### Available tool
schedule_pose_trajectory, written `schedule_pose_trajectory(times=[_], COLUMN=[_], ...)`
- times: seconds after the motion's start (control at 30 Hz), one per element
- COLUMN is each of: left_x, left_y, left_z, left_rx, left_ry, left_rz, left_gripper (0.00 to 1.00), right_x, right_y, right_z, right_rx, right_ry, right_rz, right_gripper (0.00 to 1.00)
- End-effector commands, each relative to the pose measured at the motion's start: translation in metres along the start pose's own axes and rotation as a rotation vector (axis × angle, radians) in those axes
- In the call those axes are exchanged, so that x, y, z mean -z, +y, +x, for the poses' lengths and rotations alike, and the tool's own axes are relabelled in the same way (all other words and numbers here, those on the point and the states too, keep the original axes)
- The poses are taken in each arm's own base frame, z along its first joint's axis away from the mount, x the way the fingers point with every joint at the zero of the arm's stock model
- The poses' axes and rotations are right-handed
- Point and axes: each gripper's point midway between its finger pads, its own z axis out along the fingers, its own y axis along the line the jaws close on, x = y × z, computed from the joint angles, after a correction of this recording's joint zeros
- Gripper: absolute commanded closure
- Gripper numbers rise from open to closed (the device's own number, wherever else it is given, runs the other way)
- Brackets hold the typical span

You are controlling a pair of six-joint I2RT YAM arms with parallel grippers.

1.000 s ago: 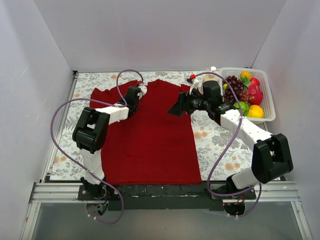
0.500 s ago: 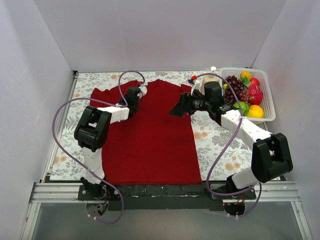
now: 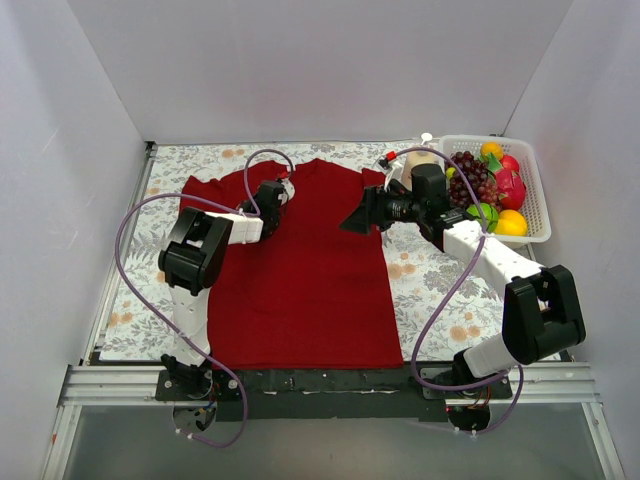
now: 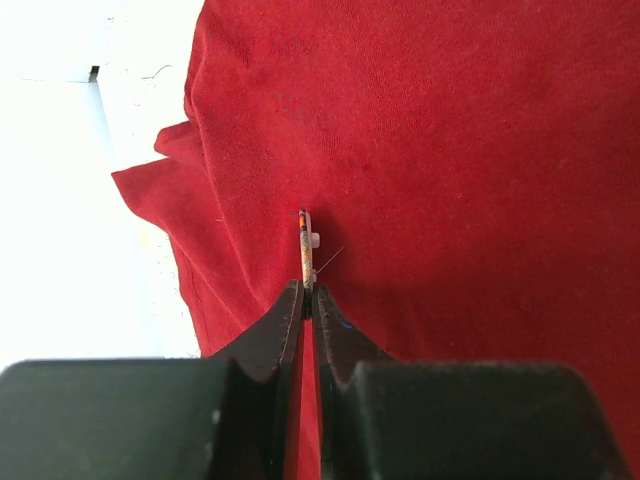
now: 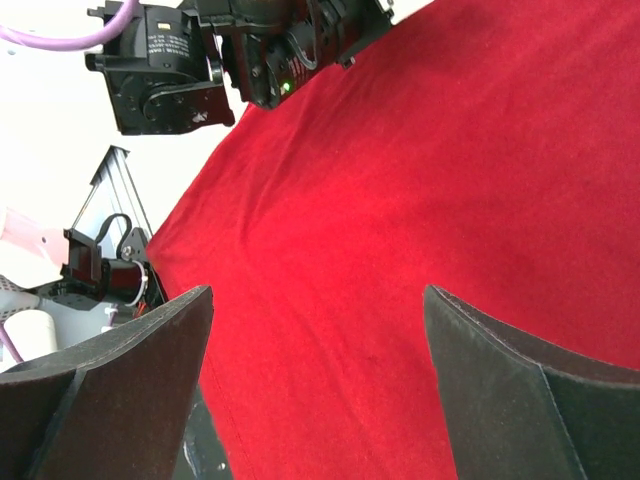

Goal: Pin the brooch onto the clothing

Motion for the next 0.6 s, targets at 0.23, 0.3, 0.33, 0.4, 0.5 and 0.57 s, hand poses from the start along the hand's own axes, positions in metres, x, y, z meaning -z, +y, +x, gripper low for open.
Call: schedule_pose_trajectory(times=[0.23, 0.3, 0.33, 0.4, 0.5, 0.57], left_x=[0.007, 0.008, 0.009, 0.010, 0.011, 0.014], left_y=[-0.022, -0.025, -0.024, -0.025, -0.022, -0.019], left_z=[-0.019, -0.022, -0.025, -0.028, -0.035, -0.043], left_rx=[0.042, 0.034, 0.037, 0.045, 0.071, 0.097], left_ry=[-0.027, -0.030, -0.034, -0.040, -0.050, -0.073], left_rz=[0.020, 0.027, 0.024, 0.026, 0.036, 0.051], left_gripper=[1.00, 1.00, 1.00, 1.00, 1.00, 1.00], right_x=[0.001, 0.001, 0.001, 0.001, 0.001, 0.001], right_y=[0.002, 0.001, 0.002, 0.001, 0.001, -0.001], right_z=[-0.004, -0.002, -0.003, -0.003, -0.001, -0.001], right_rx=[0.014, 0.011, 0.012, 0.013, 0.009, 0.009], right_ry=[-0.018, -0.016, -0.017, -0.018, -0.014, -0.015], right_rz=[-0.029, -0.027, -0.029, -0.028, -0.026, -0.022], right_gripper=[0.08, 0.08, 0.08, 0.08, 0.08, 0.08])
